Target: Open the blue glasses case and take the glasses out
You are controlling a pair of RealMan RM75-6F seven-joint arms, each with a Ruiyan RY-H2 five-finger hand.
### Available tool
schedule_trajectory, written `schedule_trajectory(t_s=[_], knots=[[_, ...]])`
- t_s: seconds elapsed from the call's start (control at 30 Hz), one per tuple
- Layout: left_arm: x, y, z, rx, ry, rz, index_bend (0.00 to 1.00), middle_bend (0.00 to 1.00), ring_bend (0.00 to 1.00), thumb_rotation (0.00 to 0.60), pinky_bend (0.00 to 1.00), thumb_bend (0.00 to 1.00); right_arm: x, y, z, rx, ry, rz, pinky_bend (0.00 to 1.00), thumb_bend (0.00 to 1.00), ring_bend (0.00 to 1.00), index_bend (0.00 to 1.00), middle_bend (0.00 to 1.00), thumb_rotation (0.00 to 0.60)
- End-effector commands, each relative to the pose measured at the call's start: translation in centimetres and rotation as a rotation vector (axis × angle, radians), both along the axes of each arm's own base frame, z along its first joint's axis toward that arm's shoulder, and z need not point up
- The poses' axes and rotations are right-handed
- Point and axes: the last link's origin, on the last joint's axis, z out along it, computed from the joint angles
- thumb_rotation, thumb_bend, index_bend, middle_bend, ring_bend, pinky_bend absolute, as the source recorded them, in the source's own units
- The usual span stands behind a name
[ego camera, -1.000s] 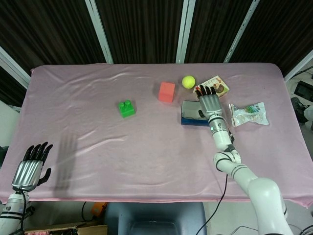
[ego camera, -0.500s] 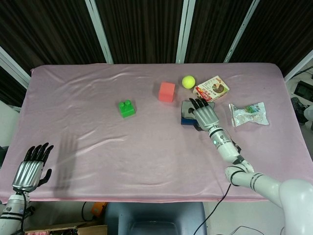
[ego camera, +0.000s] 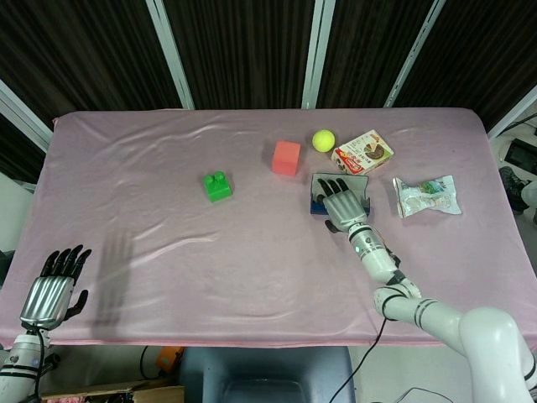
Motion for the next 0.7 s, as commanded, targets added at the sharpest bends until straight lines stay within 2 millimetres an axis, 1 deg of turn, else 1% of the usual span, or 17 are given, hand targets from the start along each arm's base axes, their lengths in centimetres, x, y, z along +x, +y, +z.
schedule_trajectory(t_s=[0.03,0.2,0.27,0.33,0.4,0.57,0.7], knots=[[0.0,0.0,0.0,-0.003,0.001,0.001,0.0,0.0,0.0,0.6,0.03,0.42,0.3,0.4,-0.1,0.015,-0.014,0.004,0.0,0.49,0.04,0.45,0.07,0.6],[0.0,0.0,-0.1,-0.003,0.002,0.001,0.0,0.0,0.0,0.6,0.03,0.42,0.5,0.8,-0.2,0.033,-0.033,0.003,0.0,0.49,0.04,0.45,0.07,0.6],[0.0,0.0,0.0,-0.001,0.005,0.0,0.0,0.0,0.0,0.6,0.03,0.42,0.6,1.4,-0.3,0.053,-0.046,0.009,0.0,0.49,0.04,0.45,0.07,0.6],[0.0,-0.2,-0.2,-0.005,0.008,-0.002,0.0,0.0,0.0,0.6,0.03,0.42,0.7,3.2,-0.5,0.107,-0.067,0.028,0.0,0.49,0.04,0.45,0.07,0.6],[0.0,-0.2,-0.3,-0.007,0.01,-0.001,0.0,0.0,0.0,0.6,0.03,0.42,0.6,4.6,-0.1,0.137,-0.069,0.048,0.0,0.49,0.04,0.45,0.07,0.6],[0.1,-0.2,-0.4,-0.008,0.013,-0.001,0.0,0.0,0.0,0.6,0.03,0.42,0.3,7.2,0.7,0.181,-0.053,0.099,0.0,0.49,0.04,0.46,0.07,0.6],[0.1,-0.3,-0.4,-0.009,0.014,-0.004,0.0,0.0,0.0,0.6,0.03,0.42,-0.2,9.6,1.7,0.211,-0.042,0.134,0.0,0.49,0.04,0.46,0.07,0.6]])
